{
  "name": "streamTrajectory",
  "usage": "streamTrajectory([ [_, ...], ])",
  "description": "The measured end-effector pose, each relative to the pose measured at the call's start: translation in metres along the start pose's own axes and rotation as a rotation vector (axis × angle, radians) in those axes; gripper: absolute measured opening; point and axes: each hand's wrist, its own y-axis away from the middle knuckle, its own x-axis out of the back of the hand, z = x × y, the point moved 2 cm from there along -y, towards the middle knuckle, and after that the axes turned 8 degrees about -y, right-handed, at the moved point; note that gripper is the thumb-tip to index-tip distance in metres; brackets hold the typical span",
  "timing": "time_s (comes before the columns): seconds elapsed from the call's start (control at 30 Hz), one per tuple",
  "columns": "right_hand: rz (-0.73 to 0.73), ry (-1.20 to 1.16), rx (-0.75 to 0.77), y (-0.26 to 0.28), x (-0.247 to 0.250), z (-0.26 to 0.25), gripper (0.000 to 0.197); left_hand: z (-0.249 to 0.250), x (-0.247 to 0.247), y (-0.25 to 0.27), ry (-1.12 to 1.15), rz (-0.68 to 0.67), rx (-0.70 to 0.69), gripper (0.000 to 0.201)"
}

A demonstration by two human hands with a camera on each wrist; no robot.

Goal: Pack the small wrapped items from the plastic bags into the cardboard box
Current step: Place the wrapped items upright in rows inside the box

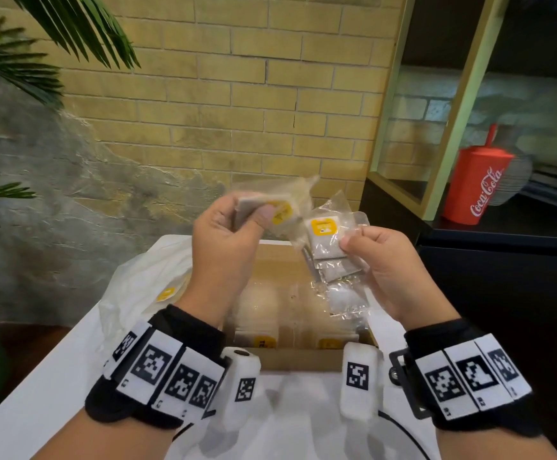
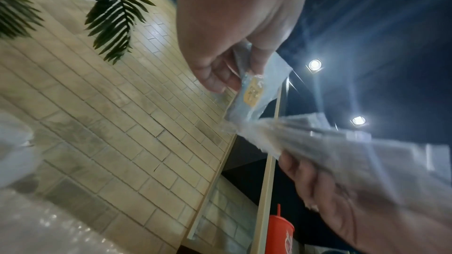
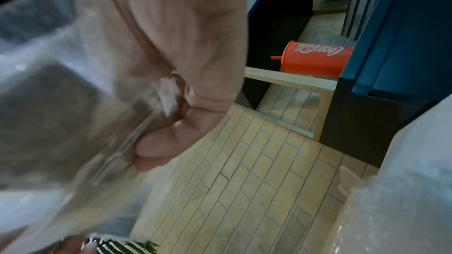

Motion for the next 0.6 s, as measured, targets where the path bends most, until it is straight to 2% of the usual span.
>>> streamTrajectory([
  [0.13,0.108,0.160,0.052,-0.004,0.007,-0.001,0.033,-0.004,0.012,-0.009,0.046,0.132,0.124,0.030],
  [0.27,0.167,0.225,0.080,-0.005,0.012,0.001,0.023,-0.008,0.012,-0.010,0.094,0.083,0.245,0.025],
  [0.33,0.148,0.252,0.082,-0.004,0.009,0.000,0.019,-0.011,0.009,-0.009,0.088,0.015,0.304,0.020],
  [0.43,0.056,0.275,0.067,0.001,-0.003,0.000,0.025,-0.012,0.000,-0.003,0.064,-0.074,0.341,0.016],
  [0.6,-0.016,0.233,0.010,0.002,-0.015,0.004,0.030,-0.016,-0.010,0.006,0.006,-0.051,0.333,0.014],
])
